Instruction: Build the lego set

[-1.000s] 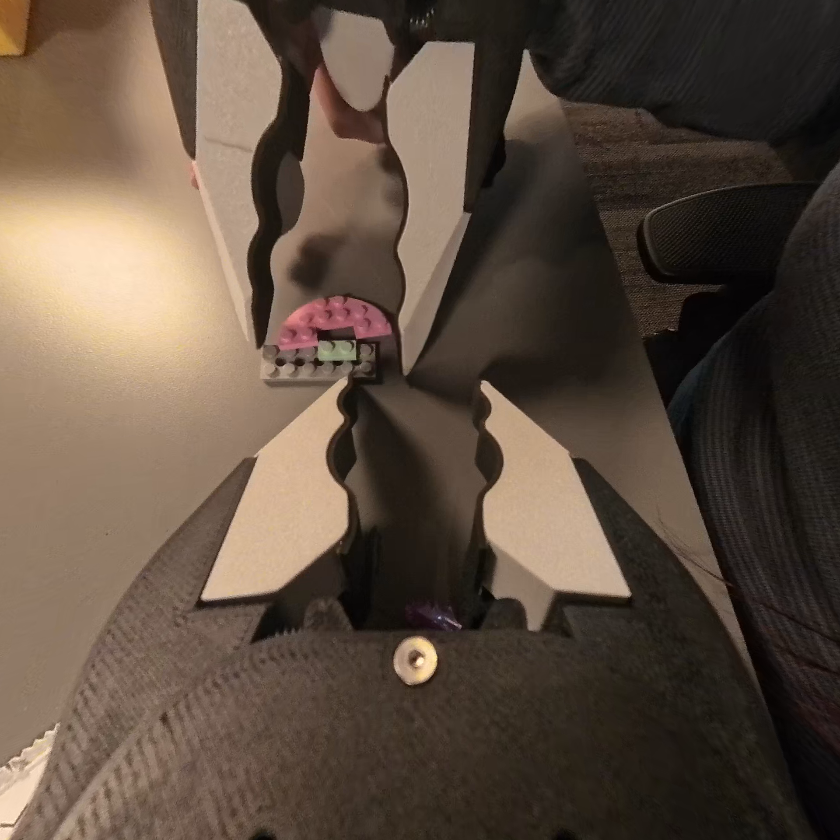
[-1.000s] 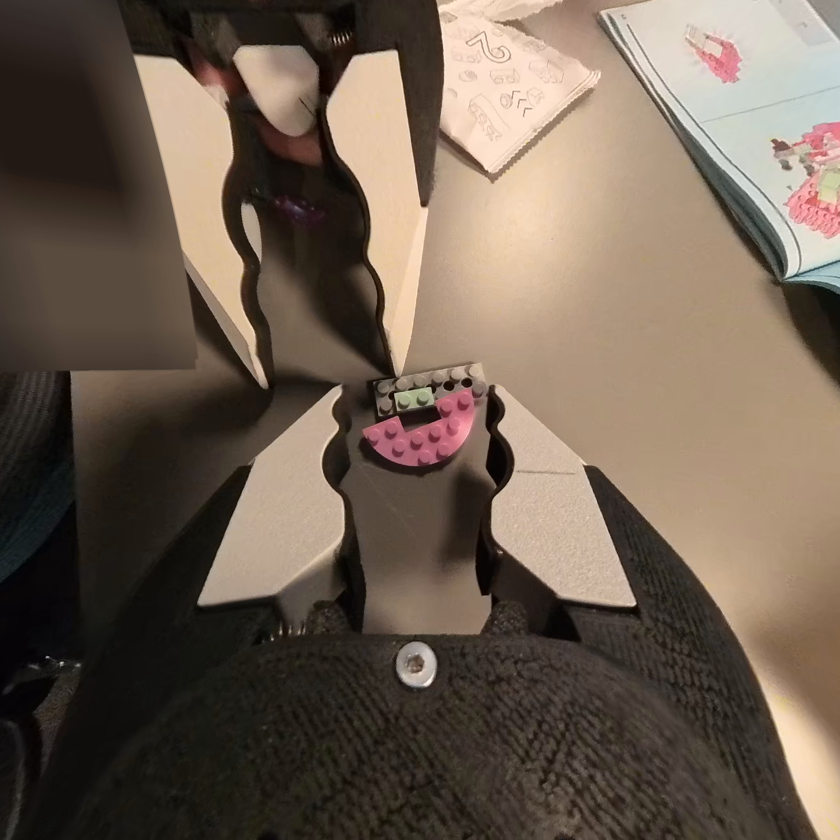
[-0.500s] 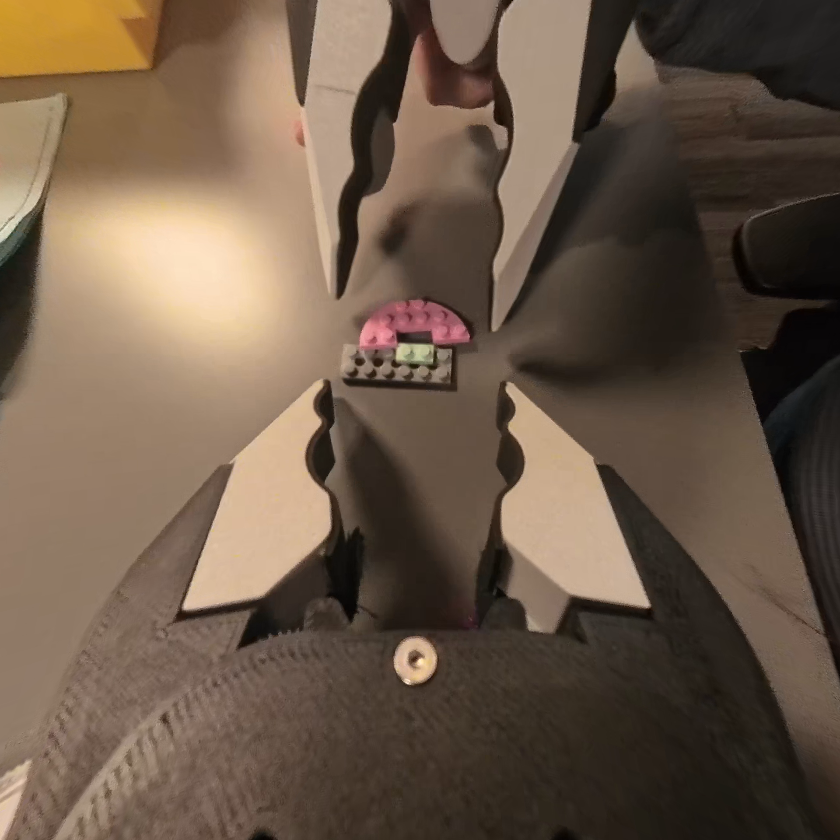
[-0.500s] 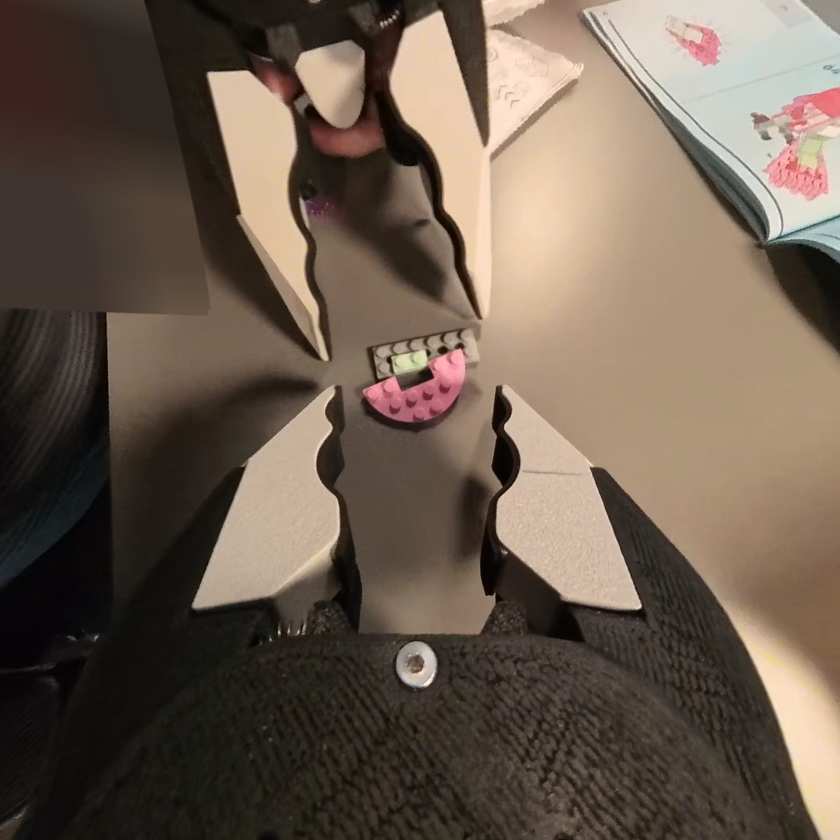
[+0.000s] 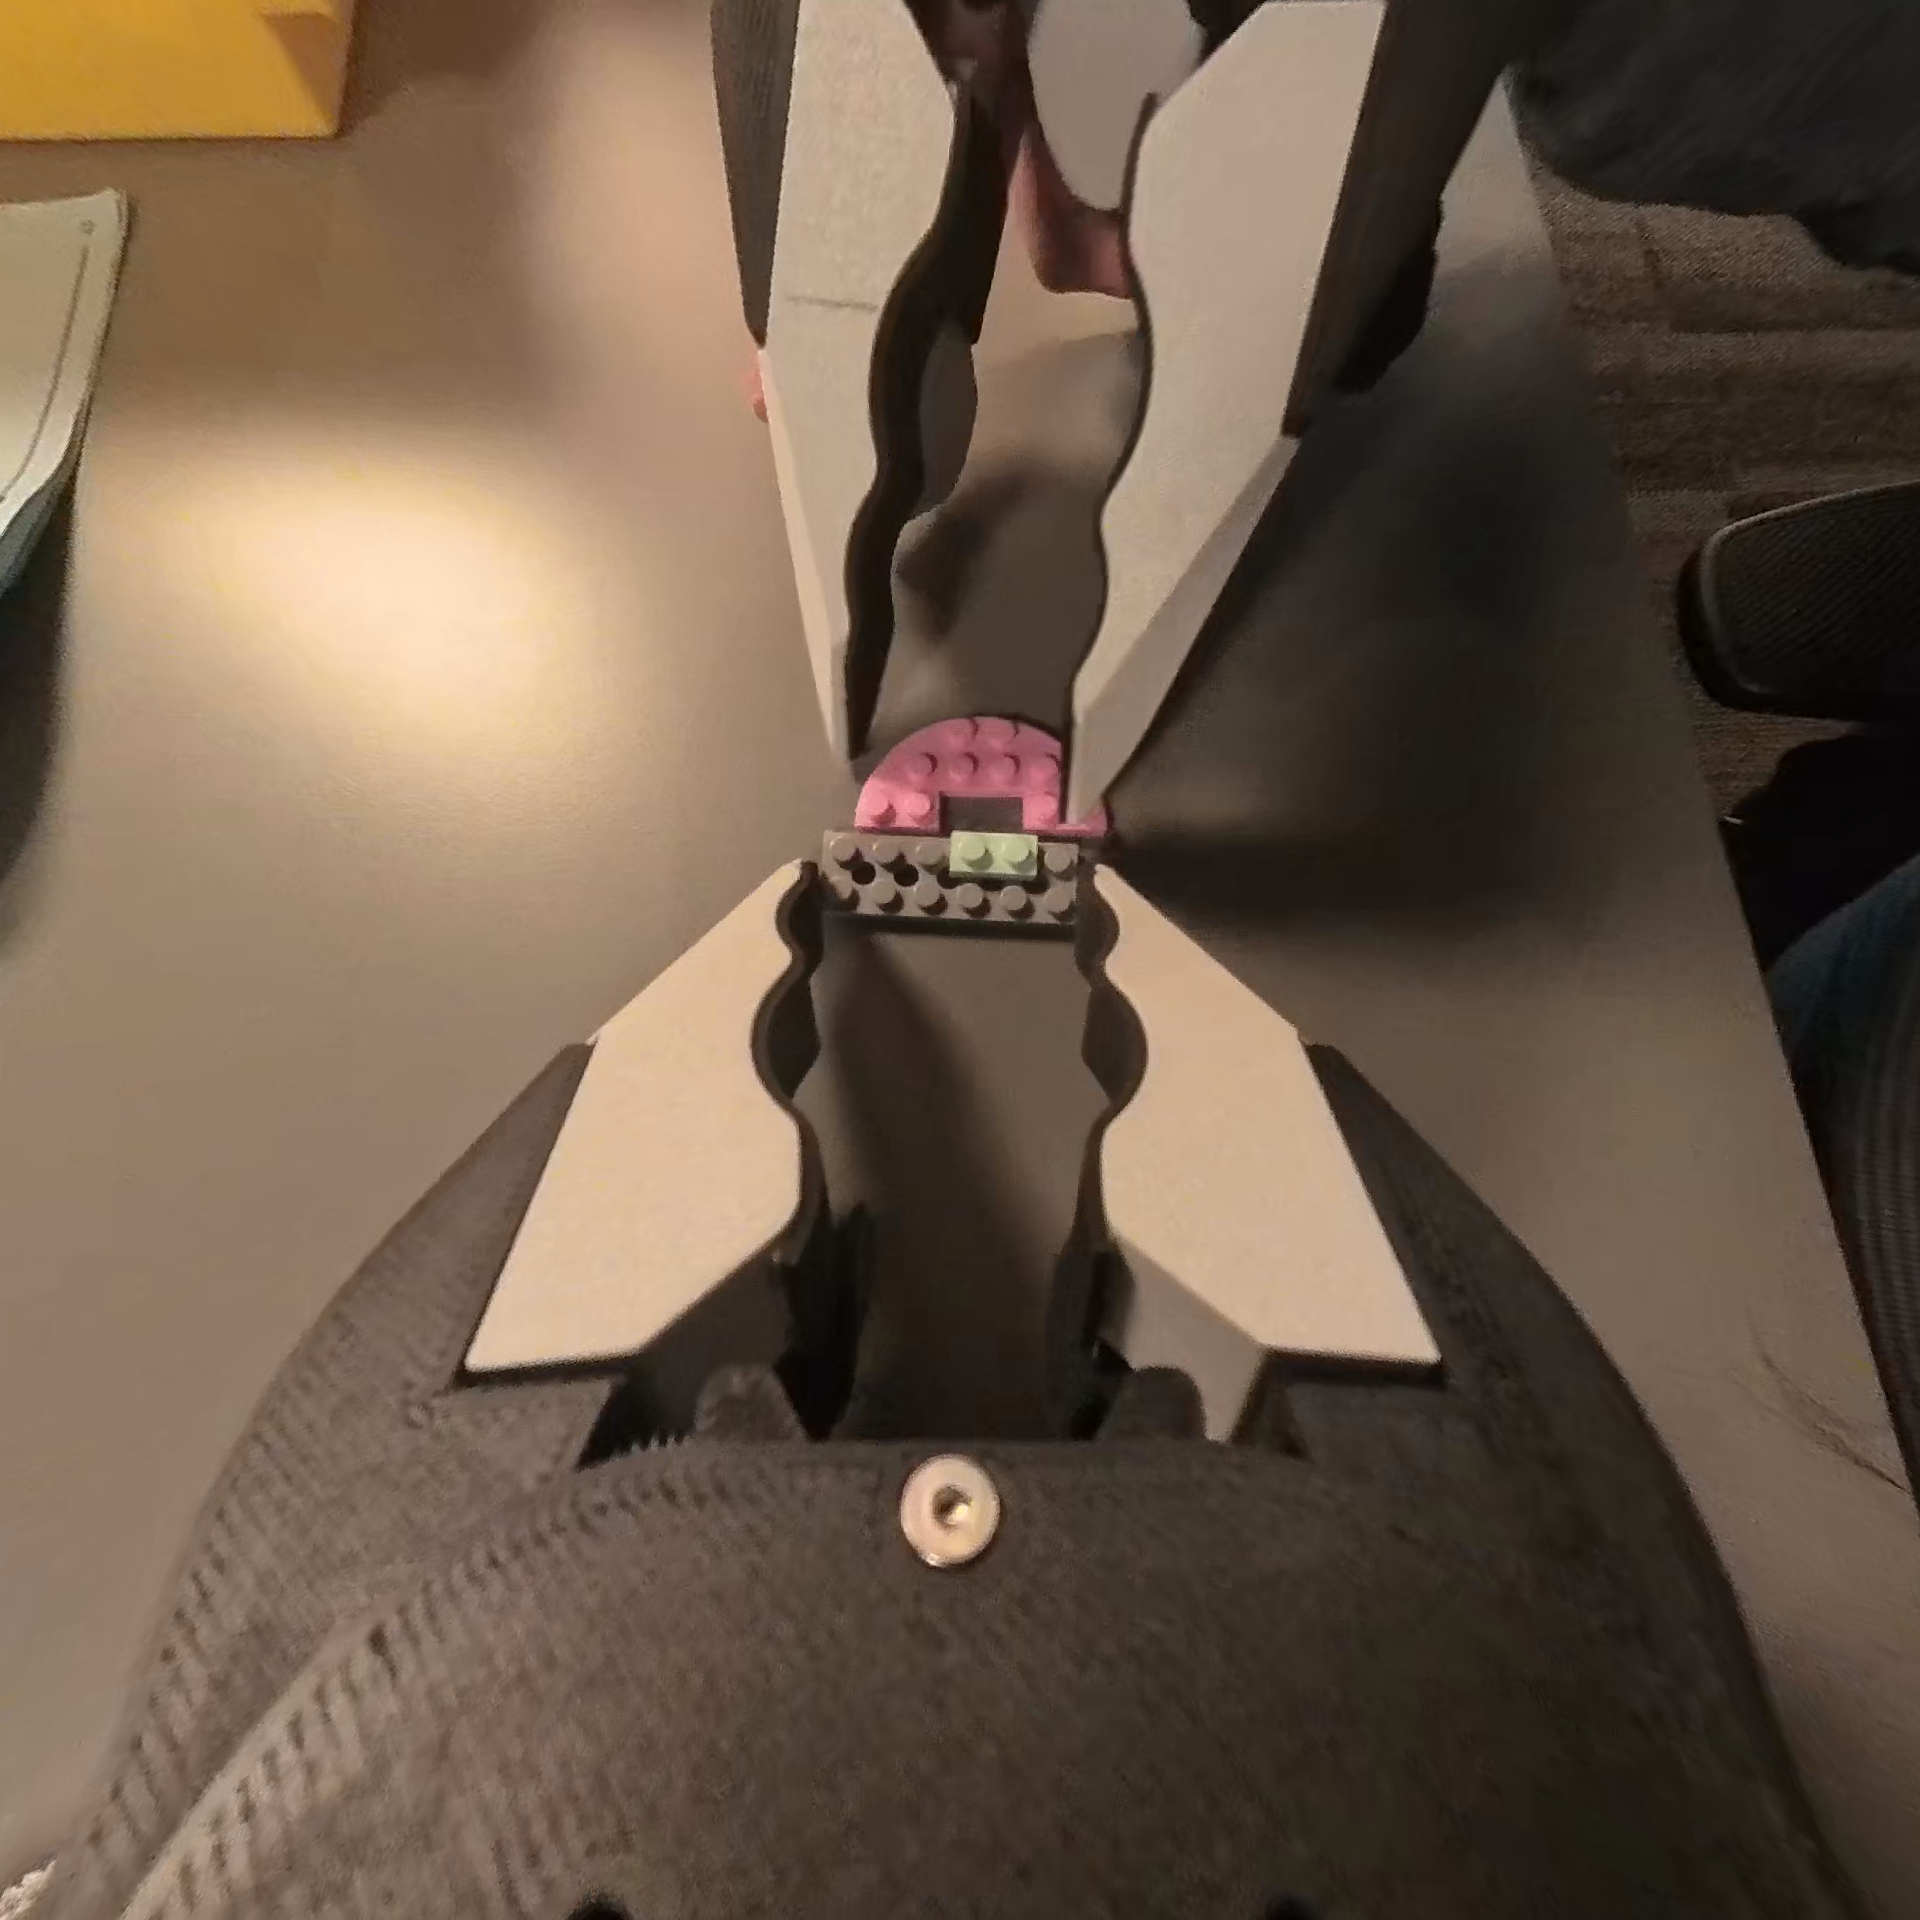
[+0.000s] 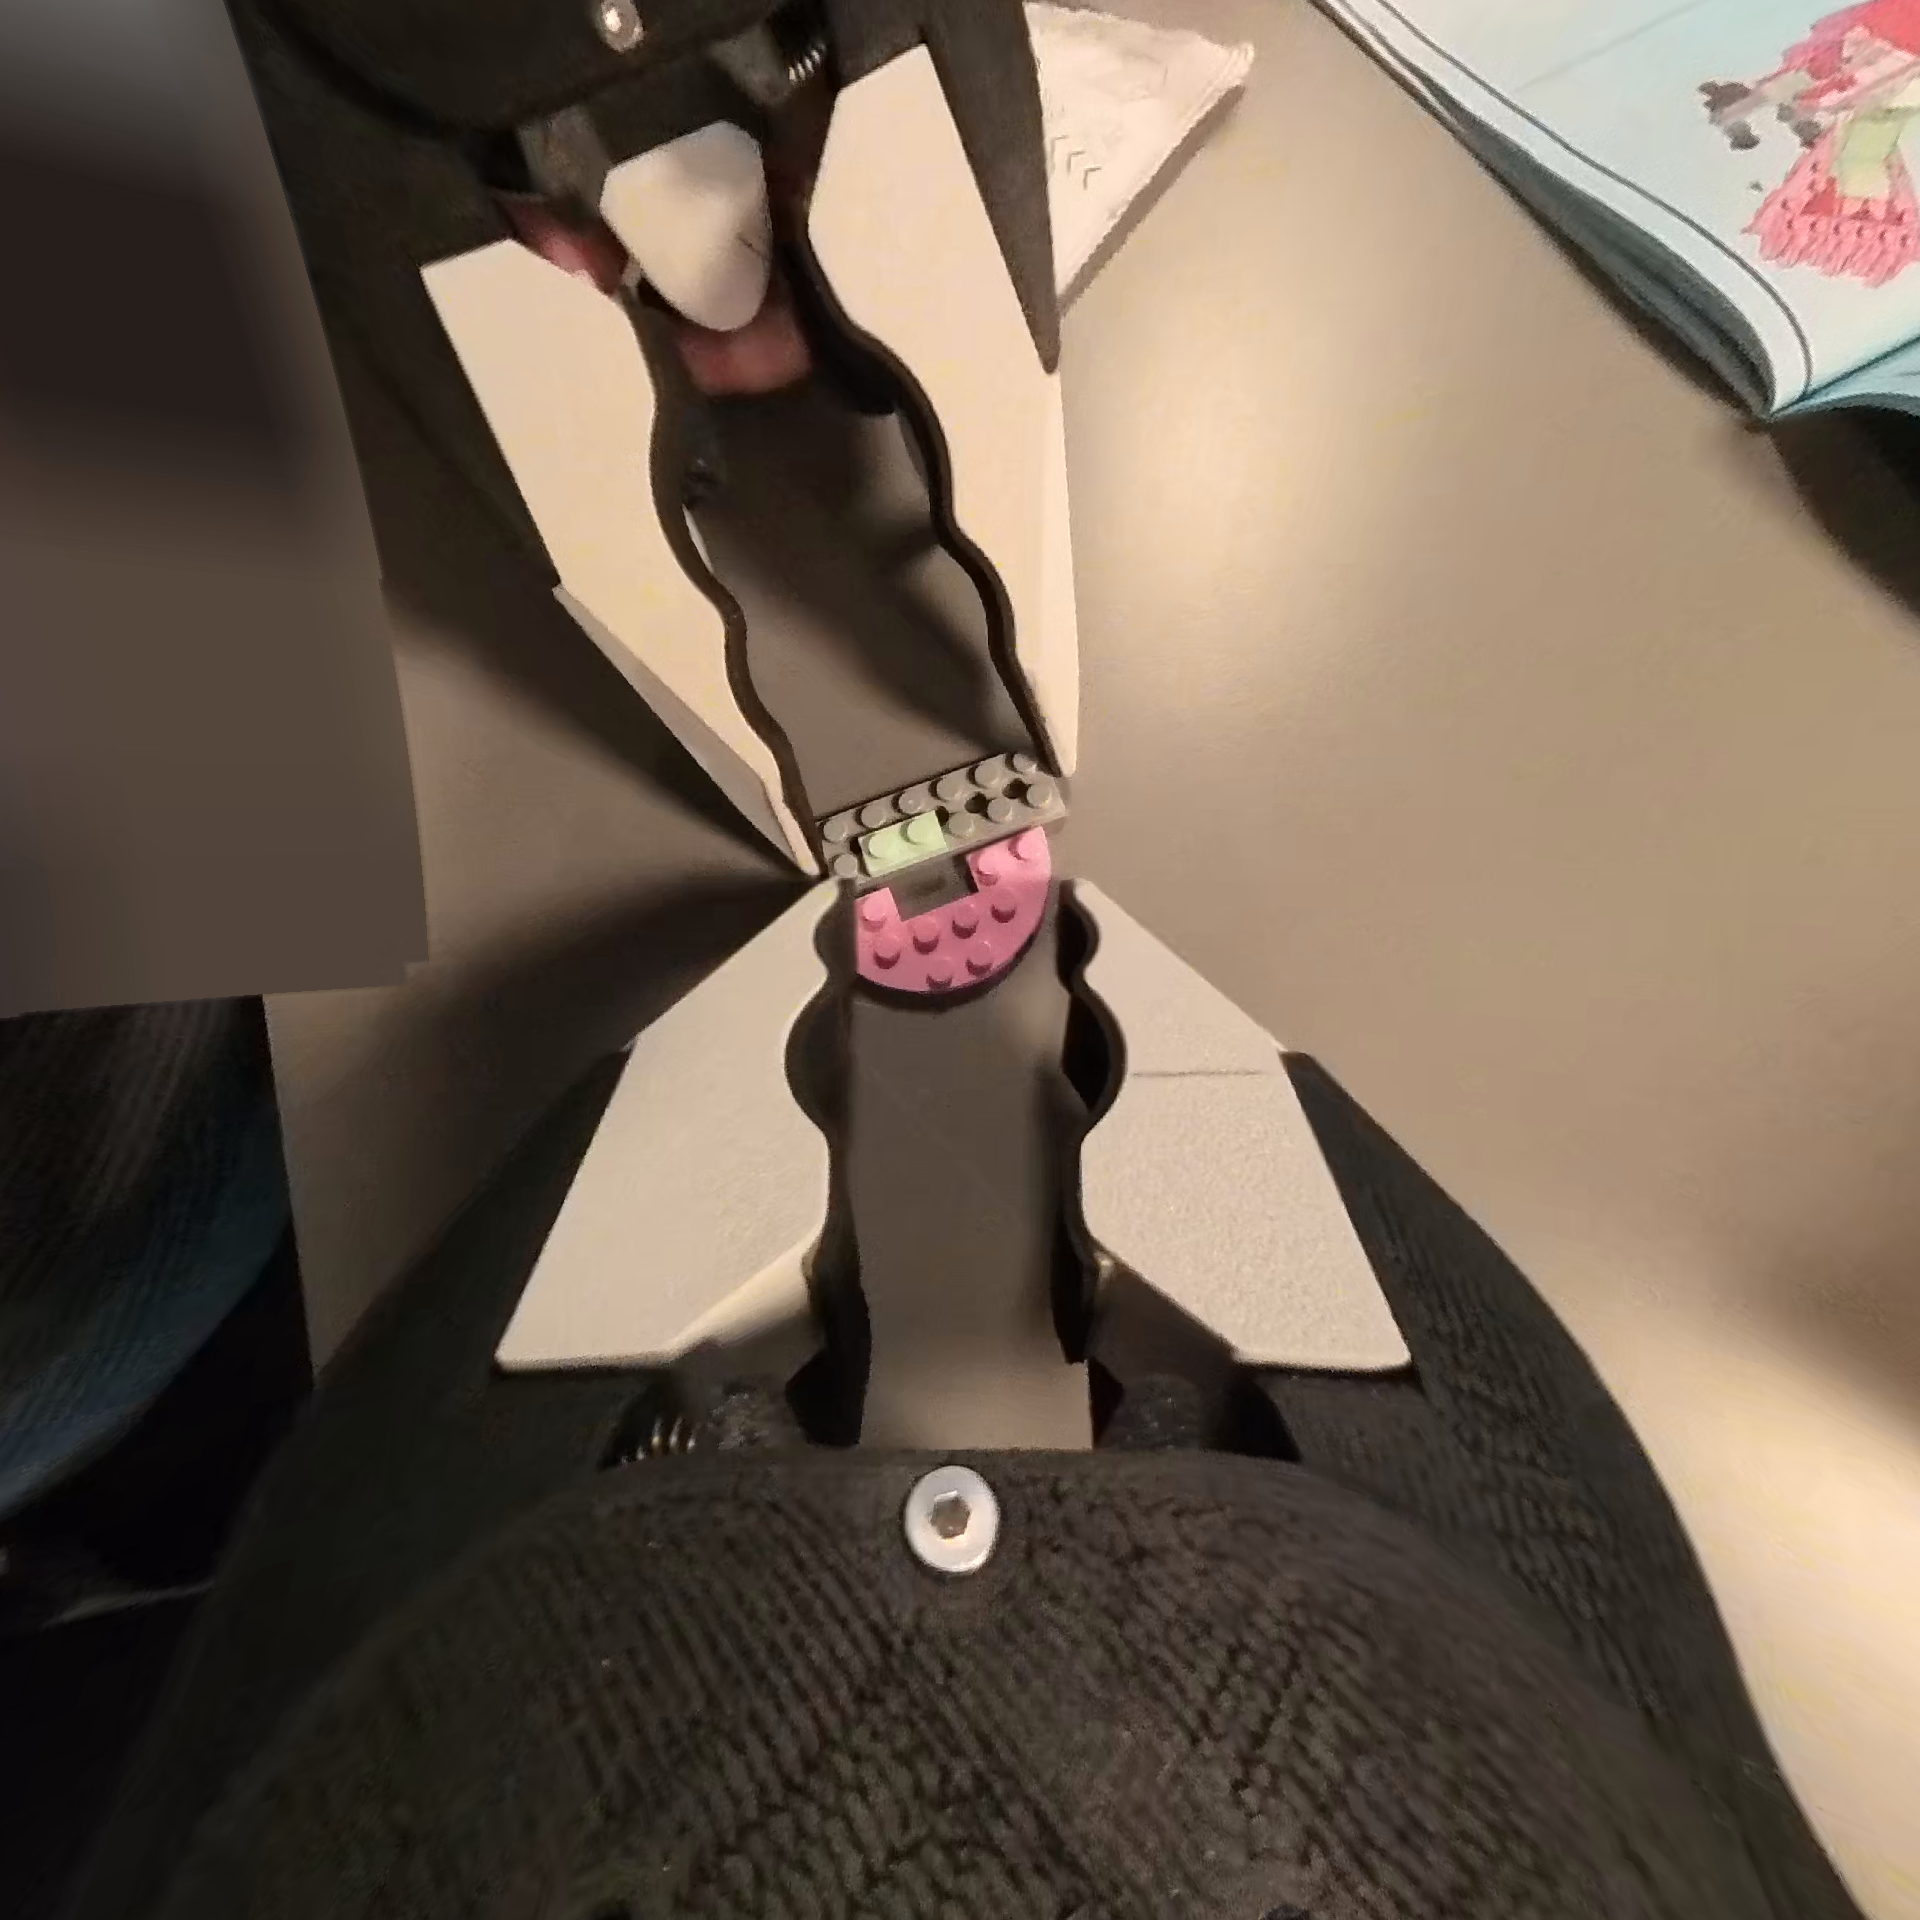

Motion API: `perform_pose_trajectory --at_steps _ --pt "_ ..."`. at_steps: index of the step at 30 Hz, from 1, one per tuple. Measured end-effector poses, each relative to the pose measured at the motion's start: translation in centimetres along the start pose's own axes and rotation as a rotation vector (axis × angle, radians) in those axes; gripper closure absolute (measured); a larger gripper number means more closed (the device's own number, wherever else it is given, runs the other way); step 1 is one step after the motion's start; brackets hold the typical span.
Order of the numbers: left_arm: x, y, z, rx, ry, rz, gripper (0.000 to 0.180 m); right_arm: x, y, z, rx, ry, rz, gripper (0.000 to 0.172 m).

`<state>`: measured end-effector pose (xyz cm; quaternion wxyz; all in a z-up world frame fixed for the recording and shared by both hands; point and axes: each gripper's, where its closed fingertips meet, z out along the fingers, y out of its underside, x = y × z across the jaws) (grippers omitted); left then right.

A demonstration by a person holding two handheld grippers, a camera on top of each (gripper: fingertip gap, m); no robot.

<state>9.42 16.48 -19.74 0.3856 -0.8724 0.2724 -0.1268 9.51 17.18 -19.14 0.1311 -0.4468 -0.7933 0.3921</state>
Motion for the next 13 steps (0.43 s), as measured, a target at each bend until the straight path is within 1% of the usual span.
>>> perform_pose_trajectory --at_steps 2,4,6,9,11,13 --pt "0.1 0.0 0.0 0.001 -0.002 0.009 0.132 0.3 0.0 0.1 -0.005 0.022 0.022 0.145" --pt "0.3 0.0 -0.1 0.01 0.001 0.02 0.132 0.4 0.0 0.0 -0.01 0.037 0.038 0.149" --pt "0.4 0.1 -0.2 0.016 -0.004 0.033 0.132 0.3 0.1 -0.1 -0.006 0.044 0.043 0.148" --pt "0.4 0.0 -0.4 0.027 -0.033 0.07 0.133 0.3 -0.2 -0.4 0.044 0.06 0.063 0.14" --pt "0.1 -0.1 -0.7 0.045 -0.07 0.11 0.133 0.5 -0.9 -0.7 0.111 0.062 0.118 0.136" --pt "-0.2 -0.6 -1.3 0.091 -0.116 0.153 0.133 0.6 -1.8 -1.1 0.195 0.04 0.232 0.136"
